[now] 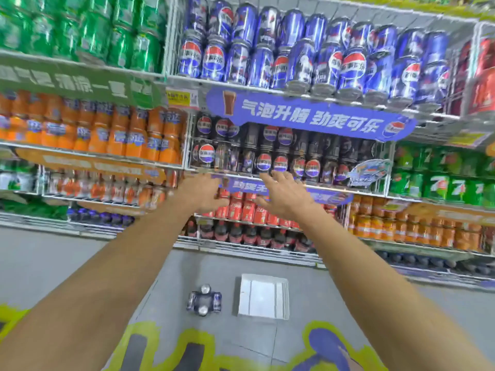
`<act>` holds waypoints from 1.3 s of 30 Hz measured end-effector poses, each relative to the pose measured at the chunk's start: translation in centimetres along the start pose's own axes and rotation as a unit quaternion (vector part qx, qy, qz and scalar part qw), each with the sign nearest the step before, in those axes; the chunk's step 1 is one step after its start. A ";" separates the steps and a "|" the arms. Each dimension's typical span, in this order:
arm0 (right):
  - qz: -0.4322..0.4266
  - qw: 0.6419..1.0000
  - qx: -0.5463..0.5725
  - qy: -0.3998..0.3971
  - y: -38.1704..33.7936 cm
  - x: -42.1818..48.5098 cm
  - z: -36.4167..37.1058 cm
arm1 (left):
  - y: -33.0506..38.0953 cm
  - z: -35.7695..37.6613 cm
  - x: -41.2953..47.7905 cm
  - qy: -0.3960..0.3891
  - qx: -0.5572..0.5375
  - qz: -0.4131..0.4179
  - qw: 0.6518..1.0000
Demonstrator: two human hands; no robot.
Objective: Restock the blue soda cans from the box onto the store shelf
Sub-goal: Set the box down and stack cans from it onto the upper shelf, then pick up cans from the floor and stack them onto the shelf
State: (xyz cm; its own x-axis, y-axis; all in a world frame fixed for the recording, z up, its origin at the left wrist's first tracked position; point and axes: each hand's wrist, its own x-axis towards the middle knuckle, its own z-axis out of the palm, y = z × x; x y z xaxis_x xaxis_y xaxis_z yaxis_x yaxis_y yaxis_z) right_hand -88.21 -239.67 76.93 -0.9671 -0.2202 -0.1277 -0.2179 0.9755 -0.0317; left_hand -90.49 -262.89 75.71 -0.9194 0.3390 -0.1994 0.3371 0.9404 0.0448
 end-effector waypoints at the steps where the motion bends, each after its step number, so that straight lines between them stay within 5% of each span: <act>1: -0.012 1.000 0.007 -0.012 -0.8 0.6 1.8 | -0.6 1.7 -0.6 -0.015 -0.011 -0.022 1.000; 9: -0.100 0.984 0.066 -0.133 -7.9 3.0 20.2 | -3.5 18.7 -5.2 -0.120 -0.092 -0.164 0.975; 20: 0.009 0.942 0.077 -0.327 -13.9 -0.9 43.5 | -8.5 41.4 -9.5 -0.271 -0.087 -0.157 0.946; 39: 0.141 0.932 0.088 -0.321 -15.8 7.4 80.5 | -18.9 78.0 2.7 -0.270 -0.032 -0.091 0.958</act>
State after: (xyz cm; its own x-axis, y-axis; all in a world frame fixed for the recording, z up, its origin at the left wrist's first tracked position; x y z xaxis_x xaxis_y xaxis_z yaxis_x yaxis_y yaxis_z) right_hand -81.33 -256.89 -3.36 -0.6921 0.0342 -0.7210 0.1131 0.9917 -0.0616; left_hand -83.49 -281.79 -1.98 -0.7169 0.1234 -0.6861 0.1521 0.9882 0.0188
